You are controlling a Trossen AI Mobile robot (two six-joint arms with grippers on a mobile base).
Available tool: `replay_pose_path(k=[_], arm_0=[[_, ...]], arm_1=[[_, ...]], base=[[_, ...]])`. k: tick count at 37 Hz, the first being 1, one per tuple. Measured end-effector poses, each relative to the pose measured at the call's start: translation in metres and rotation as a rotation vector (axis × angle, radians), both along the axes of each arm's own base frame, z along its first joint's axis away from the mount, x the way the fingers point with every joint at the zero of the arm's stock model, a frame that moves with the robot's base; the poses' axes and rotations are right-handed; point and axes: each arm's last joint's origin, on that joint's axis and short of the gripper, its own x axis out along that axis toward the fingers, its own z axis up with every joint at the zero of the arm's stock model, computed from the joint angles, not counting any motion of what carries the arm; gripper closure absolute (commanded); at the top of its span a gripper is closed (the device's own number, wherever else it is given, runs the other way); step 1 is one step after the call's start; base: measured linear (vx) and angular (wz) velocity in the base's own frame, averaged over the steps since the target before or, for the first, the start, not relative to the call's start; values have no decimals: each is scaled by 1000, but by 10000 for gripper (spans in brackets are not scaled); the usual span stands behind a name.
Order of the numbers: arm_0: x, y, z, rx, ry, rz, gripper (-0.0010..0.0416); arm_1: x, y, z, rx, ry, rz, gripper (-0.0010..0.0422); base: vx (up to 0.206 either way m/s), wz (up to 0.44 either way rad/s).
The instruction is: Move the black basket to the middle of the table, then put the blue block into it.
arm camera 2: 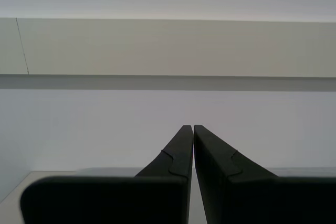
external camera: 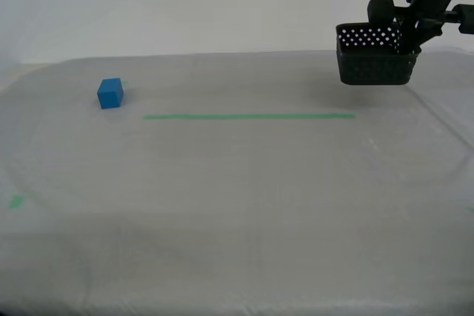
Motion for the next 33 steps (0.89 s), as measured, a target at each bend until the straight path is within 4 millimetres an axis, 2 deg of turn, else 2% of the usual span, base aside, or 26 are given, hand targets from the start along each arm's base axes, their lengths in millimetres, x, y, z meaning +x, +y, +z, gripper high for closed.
replay_pose_path(k=[7, 21, 33], arm_0=[[-4, 24, 0, 32, 23, 64, 406], [-15, 89, 0, 59, 27, 154, 406], [-32, 146, 1, 82, 19, 241, 406]], arm_1=[[0, 0, 0, 0, 0, 0, 412], [0, 0, 0, 0, 0, 0, 412], [0, 0, 0, 0, 0, 0, 412]], base=[[0, 0], [0, 0], [0, 0]])
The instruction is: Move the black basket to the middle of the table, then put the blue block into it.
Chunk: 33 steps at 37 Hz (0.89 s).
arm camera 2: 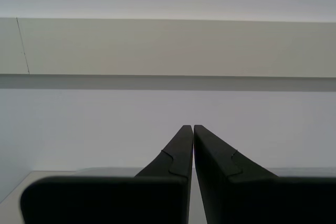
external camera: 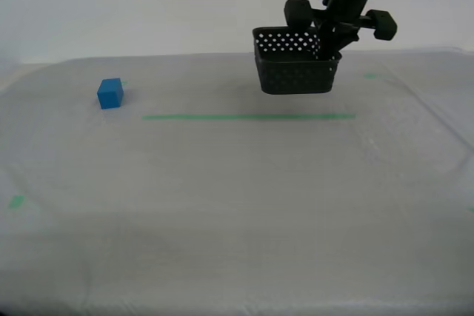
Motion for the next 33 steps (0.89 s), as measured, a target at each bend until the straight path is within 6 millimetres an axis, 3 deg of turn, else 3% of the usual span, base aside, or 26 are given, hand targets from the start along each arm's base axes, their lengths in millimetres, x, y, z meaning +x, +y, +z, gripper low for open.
replay_pose_path(k=[14, 33], arm_0=[[-18, 46, 2, 46, -18, 36, 406], [-40, 85, 1, 36, -38, 8, 406]], arm_1=[[0, 0, 0, 0, 0, 0, 412], [0, 0, 0, 0, 0, 0, 412]], base=[[0, 0], [0, 0]])
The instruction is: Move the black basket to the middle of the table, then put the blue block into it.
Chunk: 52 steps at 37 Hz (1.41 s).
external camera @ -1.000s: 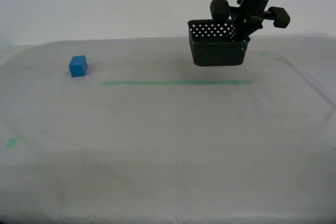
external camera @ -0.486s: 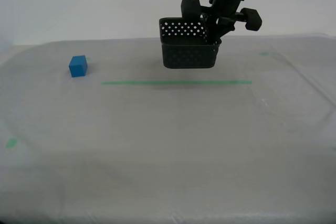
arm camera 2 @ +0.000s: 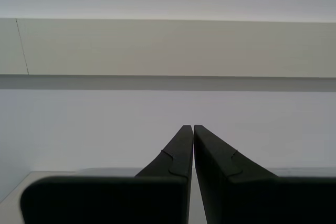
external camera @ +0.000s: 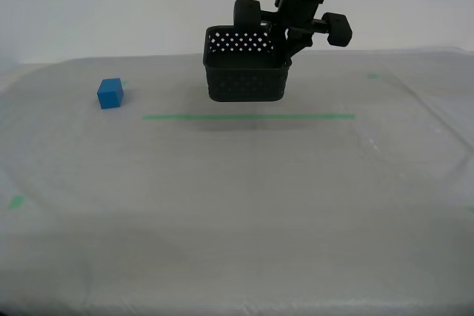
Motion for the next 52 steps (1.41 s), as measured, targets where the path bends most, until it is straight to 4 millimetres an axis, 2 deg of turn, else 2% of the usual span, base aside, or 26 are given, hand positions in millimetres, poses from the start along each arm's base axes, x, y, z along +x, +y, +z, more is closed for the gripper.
replay_pose_path(k=[11, 25, 32, 52], arm_0=[[-9, 12, -10, -34, -31, -31, 406], [-18, 5, -46, -12, -48, -68, 406], [-22, 1, -57, -35, -62, -84, 406], [-23, -3, -62, -78, -77, -96, 406]], arm_1=[[0, 0, 0, 0, 0, 0, 412], [0, 0, 0, 0, 0, 0, 412], [0, 0, 0, 0, 0, 0, 412], [0, 0, 0, 0, -1, 0, 412]], base=[[0, 0], [0, 0], [0, 0], [0, 0]])
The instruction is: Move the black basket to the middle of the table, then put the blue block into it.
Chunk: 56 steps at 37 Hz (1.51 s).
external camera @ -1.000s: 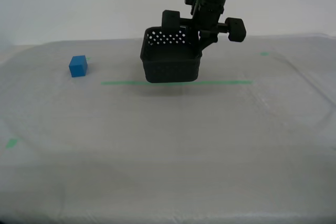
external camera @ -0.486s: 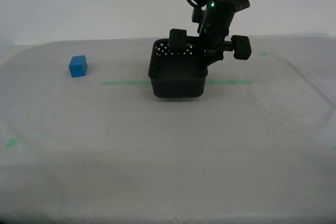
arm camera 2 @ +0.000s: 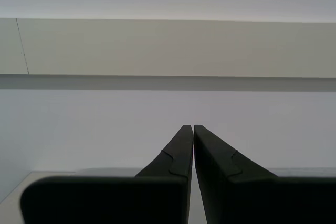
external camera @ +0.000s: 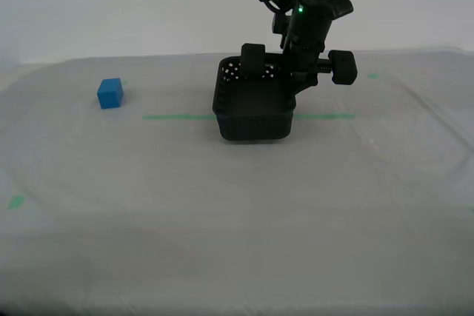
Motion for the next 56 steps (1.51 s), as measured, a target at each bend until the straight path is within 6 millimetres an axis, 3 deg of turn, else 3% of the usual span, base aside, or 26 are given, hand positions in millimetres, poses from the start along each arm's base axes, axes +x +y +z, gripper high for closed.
replay_pose_path(k=[46, 56], arm_0=[[-1, -2, -1, -22, 10, 7, 401], [-2, -3, -2, -50, 9, -2, 344]], arm_1=[[0, 0, 0, 0, 1, 0, 412], [0, 0, 0, 0, 1, 0, 412]], base=[[0, 0], [0, 0]])
